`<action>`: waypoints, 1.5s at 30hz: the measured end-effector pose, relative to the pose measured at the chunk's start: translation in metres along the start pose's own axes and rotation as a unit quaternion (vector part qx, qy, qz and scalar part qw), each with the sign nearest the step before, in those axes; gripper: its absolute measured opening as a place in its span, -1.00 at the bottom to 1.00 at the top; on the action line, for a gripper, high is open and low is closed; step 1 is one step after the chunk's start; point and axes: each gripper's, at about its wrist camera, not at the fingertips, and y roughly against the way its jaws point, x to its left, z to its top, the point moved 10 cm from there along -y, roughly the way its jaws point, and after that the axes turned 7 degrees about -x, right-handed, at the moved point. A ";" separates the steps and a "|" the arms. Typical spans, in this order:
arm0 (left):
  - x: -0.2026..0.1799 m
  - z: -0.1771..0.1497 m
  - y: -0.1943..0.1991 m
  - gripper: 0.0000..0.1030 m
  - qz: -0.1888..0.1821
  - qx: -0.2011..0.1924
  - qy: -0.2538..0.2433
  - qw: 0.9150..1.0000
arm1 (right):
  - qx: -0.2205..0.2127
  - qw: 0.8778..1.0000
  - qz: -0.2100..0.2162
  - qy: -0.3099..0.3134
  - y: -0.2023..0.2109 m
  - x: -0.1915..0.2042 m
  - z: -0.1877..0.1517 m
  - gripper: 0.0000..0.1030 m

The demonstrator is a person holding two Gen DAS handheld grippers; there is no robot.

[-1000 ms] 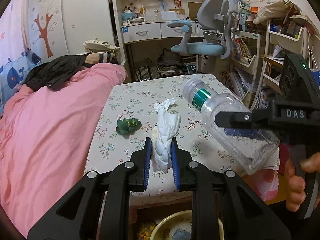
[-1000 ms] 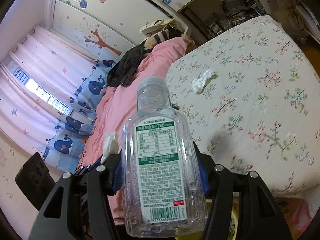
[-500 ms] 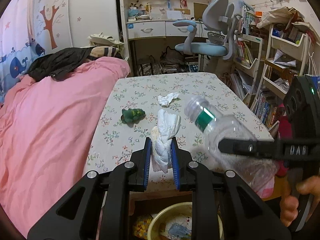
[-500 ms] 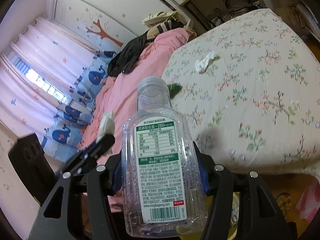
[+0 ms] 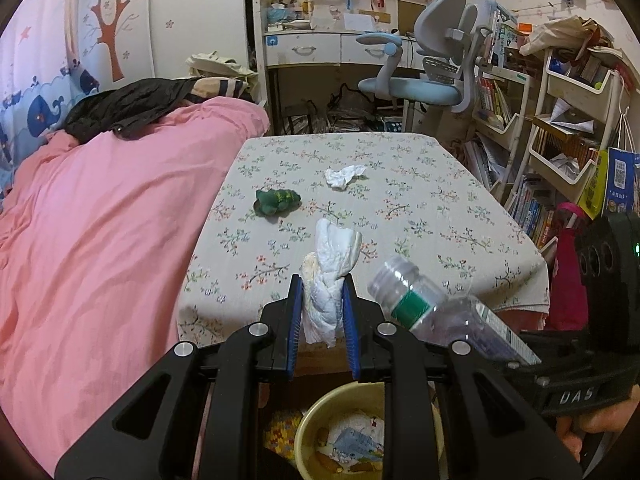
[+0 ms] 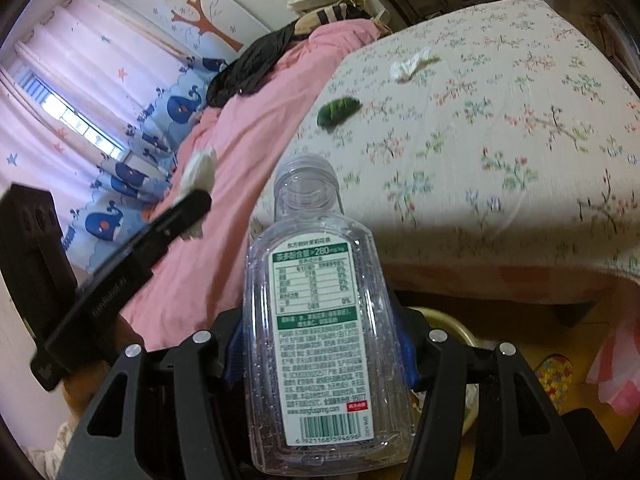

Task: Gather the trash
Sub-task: 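Carry the bottle and tissue with both grippers toward the yellow bin, then open the right gripper over the yellow bin dropping the bottle while the left drops the tissue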

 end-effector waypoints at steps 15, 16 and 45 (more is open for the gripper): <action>0.000 -0.021 0.013 -0.64 -0.004 0.010 0.003 1.000 | 0.069 0.996 -0.043 0.035 -0.017 -0.005 -0.053 0.12; -0.001 -0.022 0.014 -0.64 -0.005 0.011 0.002 1.000 | 0.076 0.995 -0.046 0.037 -0.019 -0.006 -0.056 0.12; -0.036 -0.078 0.020 -0.64 -0.027 0.068 -0.037 0.997 | 0.021 0.979 -0.178 0.098 0.001 -0.032 -0.039 0.59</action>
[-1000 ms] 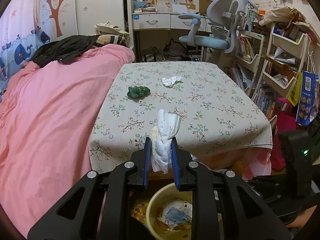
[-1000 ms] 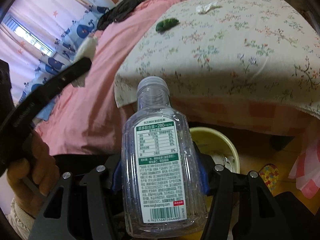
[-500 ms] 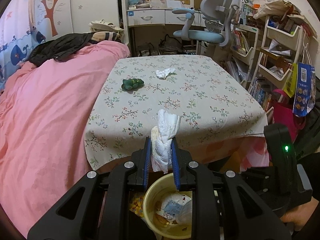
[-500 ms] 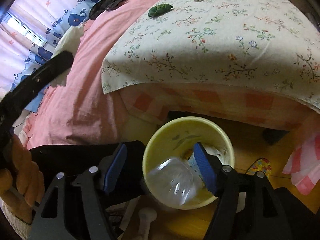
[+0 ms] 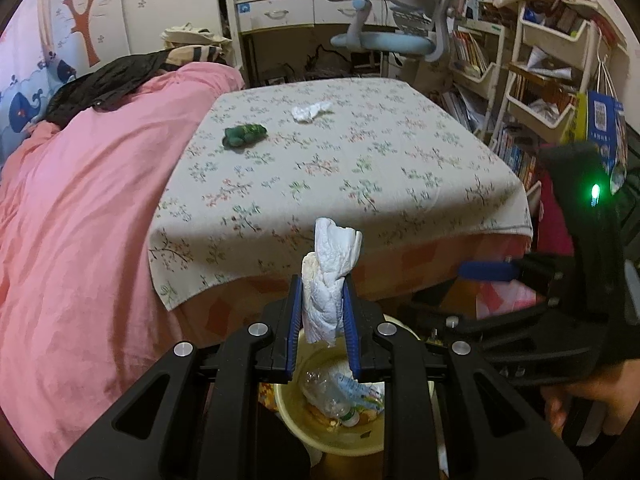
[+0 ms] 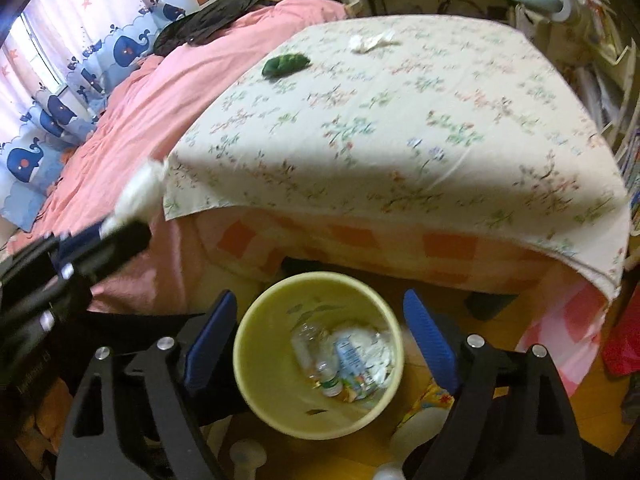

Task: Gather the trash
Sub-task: 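Open the right gripper over the yellow bin dropping the bottle while the left drops the tissue, then move both grippers back to the table toward the green plush and tissue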

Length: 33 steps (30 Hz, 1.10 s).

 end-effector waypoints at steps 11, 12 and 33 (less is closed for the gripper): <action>-0.013 -0.019 -0.002 -0.64 -0.002 0.024 -0.016 1.000 | -0.033 0.998 -0.050 0.016 0.008 -0.012 0.017 0.68; -0.014 -0.020 -0.003 -0.64 -0.002 0.026 -0.017 1.000 | -0.035 0.998 -0.054 0.018 0.009 -0.013 0.018 0.68; -0.021 -0.038 -0.012 0.45 0.022 0.061 -0.042 0.997 | -0.063 0.992 -0.101 0.049 0.021 -0.020 0.028 0.75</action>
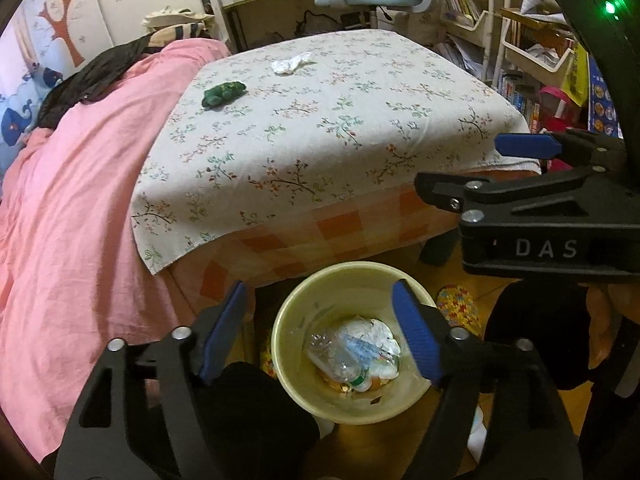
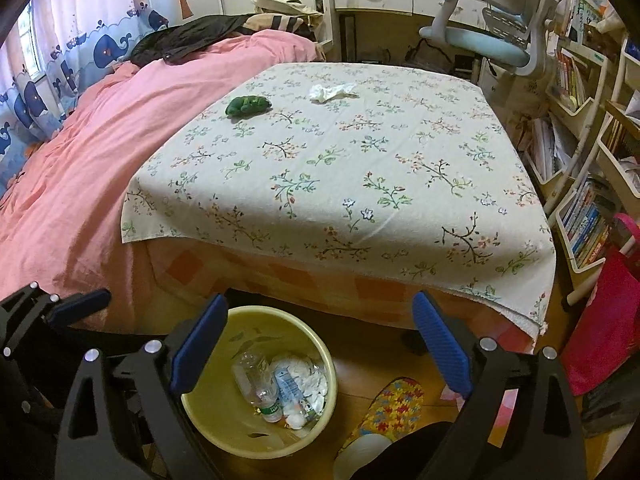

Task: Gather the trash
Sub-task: 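Move both grippers back to the table toward the green plush and tissue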

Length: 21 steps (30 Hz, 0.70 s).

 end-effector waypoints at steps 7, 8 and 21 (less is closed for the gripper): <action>0.010 0.008 0.005 0.64 0.021 -0.021 0.010 1.000 | -0.005 1.000 -0.005 0.003 0.002 0.000 0.002 0.75; 0.011 0.010 0.005 0.66 0.023 -0.024 0.013 0.999 | -0.006 1.000 -0.006 0.004 0.002 0.000 0.002 0.75; 0.047 0.039 0.017 0.76 0.048 -0.076 0.078 0.993 | -0.018 1.000 -0.009 0.006 0.005 -0.001 0.009 0.79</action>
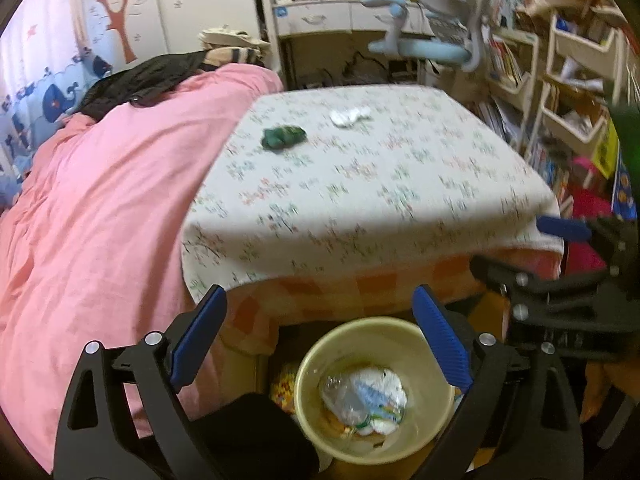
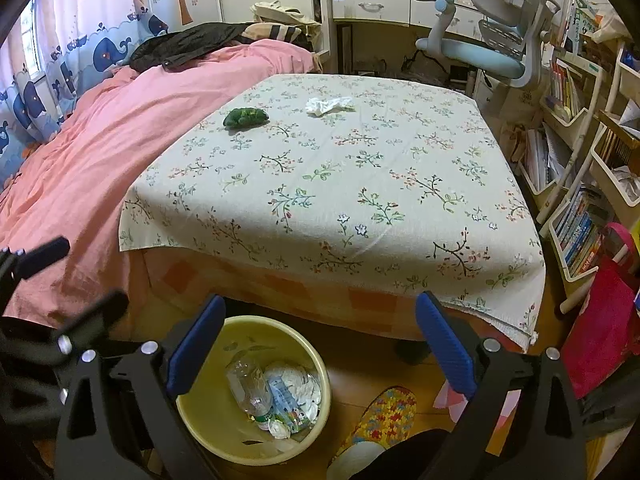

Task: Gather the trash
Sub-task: 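Move both grippers back to the table toward the green plush and tissue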

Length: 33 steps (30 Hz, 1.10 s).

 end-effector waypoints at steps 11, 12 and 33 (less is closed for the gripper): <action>0.022 0.053 -0.027 0.79 0.015 -0.021 0.014 1.000 | -0.023 1.000 0.012 0.000 0.000 -0.003 0.045 0.80; 0.025 0.060 -0.032 0.80 0.016 -0.023 0.015 1.000 | -0.024 1.000 0.012 0.003 -0.002 -0.004 0.052 0.81; 0.065 0.125 -0.121 0.85 0.041 -0.019 0.043 0.998 | -0.018 1.000 0.022 0.009 -0.090 -0.015 0.136 0.81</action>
